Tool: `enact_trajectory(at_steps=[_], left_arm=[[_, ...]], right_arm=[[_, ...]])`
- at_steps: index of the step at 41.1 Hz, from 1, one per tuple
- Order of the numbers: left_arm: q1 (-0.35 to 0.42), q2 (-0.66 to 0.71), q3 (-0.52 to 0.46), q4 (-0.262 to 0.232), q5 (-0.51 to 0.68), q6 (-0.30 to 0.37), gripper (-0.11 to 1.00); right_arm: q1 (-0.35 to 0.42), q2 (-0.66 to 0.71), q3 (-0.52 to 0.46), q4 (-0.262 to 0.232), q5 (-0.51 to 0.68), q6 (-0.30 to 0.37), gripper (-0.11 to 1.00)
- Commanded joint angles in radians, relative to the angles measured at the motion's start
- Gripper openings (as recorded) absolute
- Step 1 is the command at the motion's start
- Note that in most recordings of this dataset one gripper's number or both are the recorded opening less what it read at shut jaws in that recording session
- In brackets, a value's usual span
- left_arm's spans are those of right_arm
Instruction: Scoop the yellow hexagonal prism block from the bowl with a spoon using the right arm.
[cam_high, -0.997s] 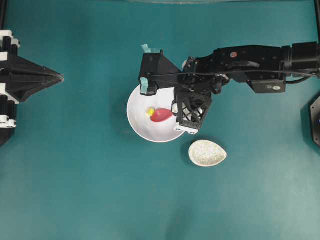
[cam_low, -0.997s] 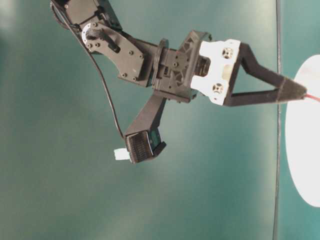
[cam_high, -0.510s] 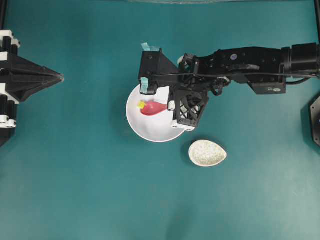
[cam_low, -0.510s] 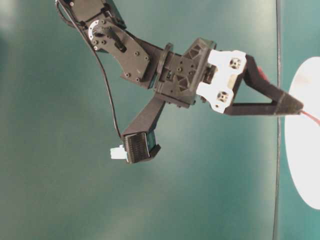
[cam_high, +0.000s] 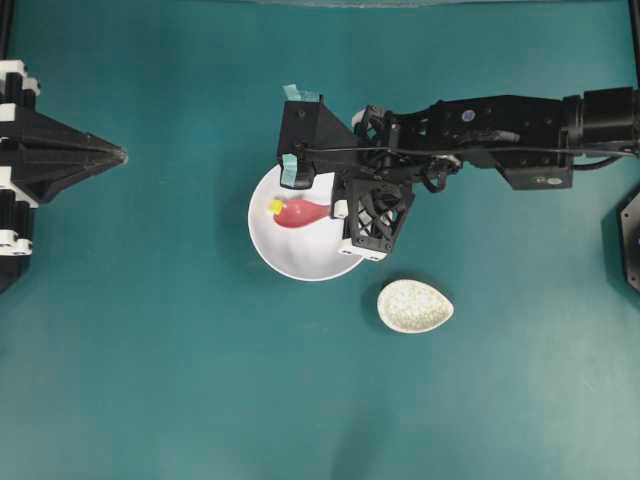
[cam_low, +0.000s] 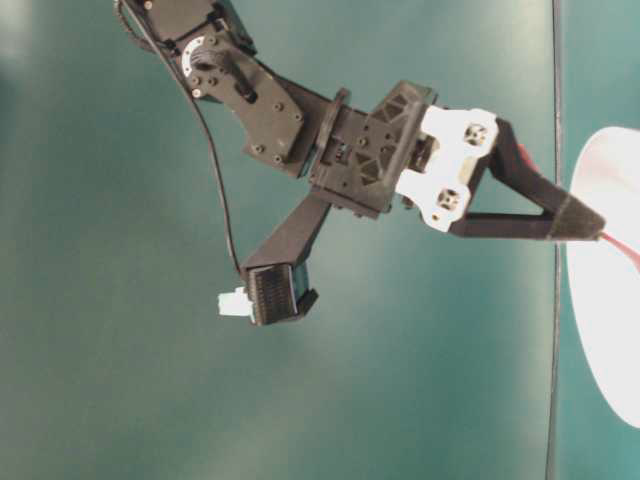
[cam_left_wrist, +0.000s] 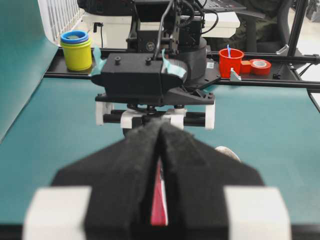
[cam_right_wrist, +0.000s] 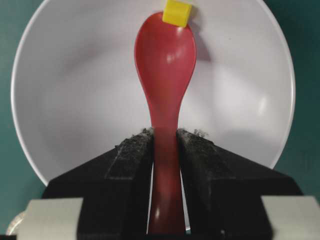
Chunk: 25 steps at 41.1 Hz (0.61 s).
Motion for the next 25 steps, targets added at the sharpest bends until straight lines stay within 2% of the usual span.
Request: enact_trajectory(at_steps=[1,12,25], left_arm=[[0.003,0.005,-0.028,0.002,-0.003,-0.002,0.02],[0.003,0.005,-0.028,0.002,-0.003,-0.002,0.02],[0.003,0.005,-0.029,0.002,-0.003,-0.002,0.02]], right_arm=[[0.0,-0.028,0.008,-0.002,-0.034,0.005,0.24],[0.003,-0.052,0.064,-0.002,-0.103,0.011,0.24],[0.006,-0.055,0.075,0.0,-0.13,0.011,0.24]])
